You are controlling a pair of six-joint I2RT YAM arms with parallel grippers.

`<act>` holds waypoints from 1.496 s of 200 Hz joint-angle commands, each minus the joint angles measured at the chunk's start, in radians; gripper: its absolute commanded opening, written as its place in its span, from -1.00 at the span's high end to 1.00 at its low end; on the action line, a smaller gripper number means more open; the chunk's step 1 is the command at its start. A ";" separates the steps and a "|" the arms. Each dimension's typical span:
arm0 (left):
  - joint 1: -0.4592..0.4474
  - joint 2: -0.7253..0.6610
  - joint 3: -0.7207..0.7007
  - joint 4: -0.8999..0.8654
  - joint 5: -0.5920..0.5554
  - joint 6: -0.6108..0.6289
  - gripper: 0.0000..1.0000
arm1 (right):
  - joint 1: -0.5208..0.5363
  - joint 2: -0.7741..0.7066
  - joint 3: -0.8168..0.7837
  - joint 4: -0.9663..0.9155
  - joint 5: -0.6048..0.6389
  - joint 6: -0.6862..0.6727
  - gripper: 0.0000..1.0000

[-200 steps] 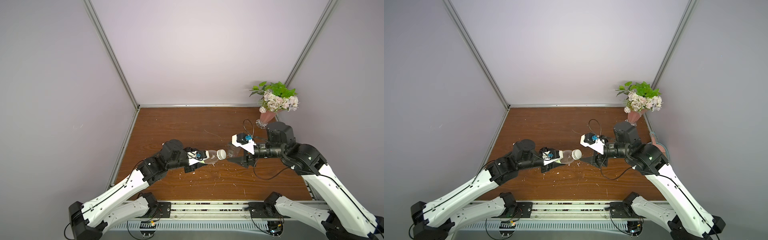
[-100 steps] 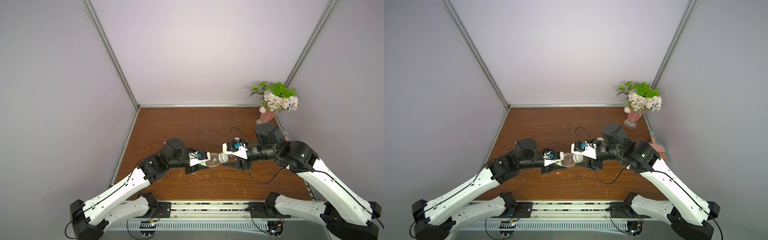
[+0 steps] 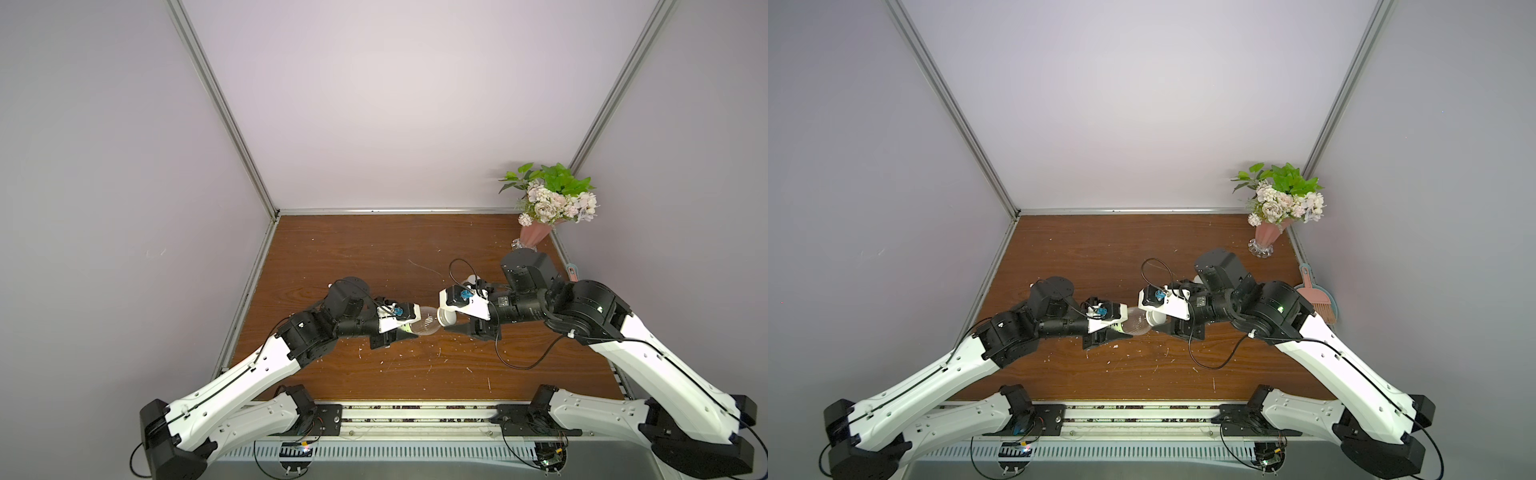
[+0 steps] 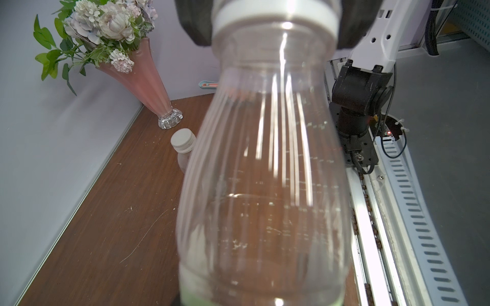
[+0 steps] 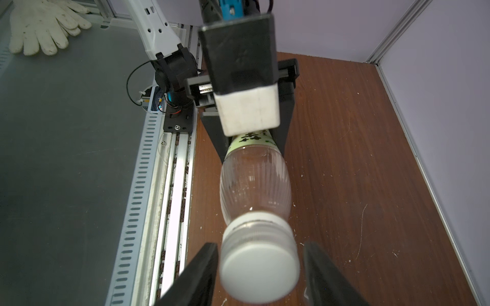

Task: Screw on the bottle caps
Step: Screw the bottle cap onto the plastic bottle.

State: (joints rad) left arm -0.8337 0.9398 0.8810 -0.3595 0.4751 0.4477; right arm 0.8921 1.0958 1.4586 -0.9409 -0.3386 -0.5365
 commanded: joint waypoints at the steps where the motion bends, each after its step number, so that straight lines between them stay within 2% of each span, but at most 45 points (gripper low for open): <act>1: -0.009 -0.008 0.017 -0.008 0.010 -0.005 0.11 | 0.008 -0.010 0.018 0.000 0.015 -0.008 -0.08; 27: -0.009 -0.010 0.014 -0.007 0.008 -0.004 0.11 | 0.008 -0.011 0.021 0.005 0.012 -0.001 0.10; 70: -0.009 -0.008 0.009 -0.007 0.002 -0.004 0.11 | 0.008 -0.013 0.019 0.012 0.015 0.009 0.10; 126: -0.010 -0.022 0.008 0.017 -0.064 0.002 0.11 | 0.007 0.019 0.023 -0.001 -0.012 0.103 1.00; 195: -0.009 -0.073 -0.037 0.127 -0.202 0.020 0.11 | -0.001 0.003 -0.027 0.125 -0.058 0.328 1.00; 225: -0.010 -0.092 -0.059 0.175 -0.255 0.037 0.11 | -0.022 0.009 -0.049 0.194 -0.054 0.477 1.00; 268: -0.009 -0.117 -0.102 0.267 -0.354 0.084 0.11 | -0.135 0.076 -0.083 0.305 -0.243 0.744 1.00; 299: -0.009 -0.136 -0.162 0.369 -0.451 0.134 0.11 | -0.157 0.074 -0.112 0.422 -0.302 0.877 1.00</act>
State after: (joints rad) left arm -0.8337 0.8345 0.7418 -0.1616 0.1032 0.5209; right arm 0.7467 1.1744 1.3525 -0.6479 -0.5217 0.1532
